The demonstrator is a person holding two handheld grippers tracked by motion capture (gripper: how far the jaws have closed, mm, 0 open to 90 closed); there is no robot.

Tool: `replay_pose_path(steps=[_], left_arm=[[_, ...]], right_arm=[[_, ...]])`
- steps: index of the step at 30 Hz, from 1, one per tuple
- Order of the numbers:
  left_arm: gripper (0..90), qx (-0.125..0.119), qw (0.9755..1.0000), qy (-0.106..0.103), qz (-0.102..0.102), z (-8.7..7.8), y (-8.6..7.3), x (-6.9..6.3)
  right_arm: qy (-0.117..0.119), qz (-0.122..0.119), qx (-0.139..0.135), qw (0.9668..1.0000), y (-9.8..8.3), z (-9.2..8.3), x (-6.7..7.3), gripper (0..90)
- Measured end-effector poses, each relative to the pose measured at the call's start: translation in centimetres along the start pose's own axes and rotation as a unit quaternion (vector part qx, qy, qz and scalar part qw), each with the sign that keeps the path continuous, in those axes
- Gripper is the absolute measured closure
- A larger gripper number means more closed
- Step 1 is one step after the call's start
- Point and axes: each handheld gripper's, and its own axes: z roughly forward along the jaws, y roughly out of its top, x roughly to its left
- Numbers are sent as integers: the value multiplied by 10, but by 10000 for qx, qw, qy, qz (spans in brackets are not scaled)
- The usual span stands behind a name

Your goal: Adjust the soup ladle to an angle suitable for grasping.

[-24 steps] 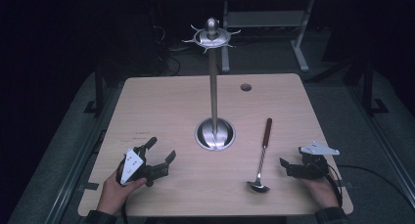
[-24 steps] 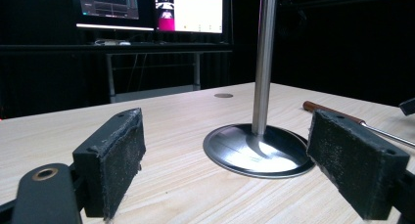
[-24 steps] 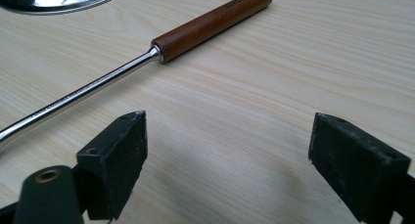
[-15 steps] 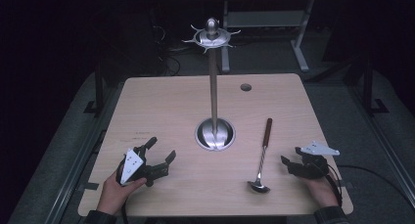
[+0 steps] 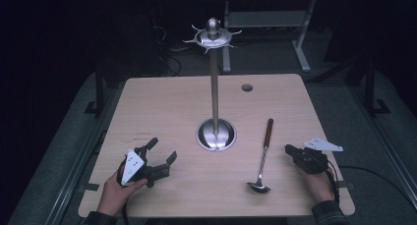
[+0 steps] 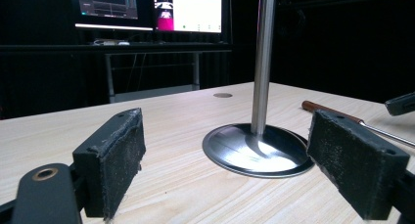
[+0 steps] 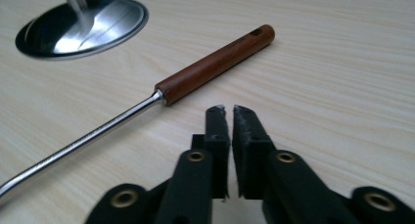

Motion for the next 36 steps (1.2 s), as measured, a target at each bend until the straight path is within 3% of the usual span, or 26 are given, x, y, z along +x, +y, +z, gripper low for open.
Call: replay_pose_path(steps=[10, 24, 36], left_arm=[[137, 5, 10000, 50, 1, 1, 0, -1], [137, 20, 10000, 20, -15, 1, 0, -1], [136, 11, 10000, 58, -7, 1, 0, -1]], right_arm=[[57, -7, -64, 10000, 7, 10, -6, 897], [181, -78, -13, 9998, 23, 37, -6, 897], [217, -351, 283, 9987, 32, 56, 5, 896]])
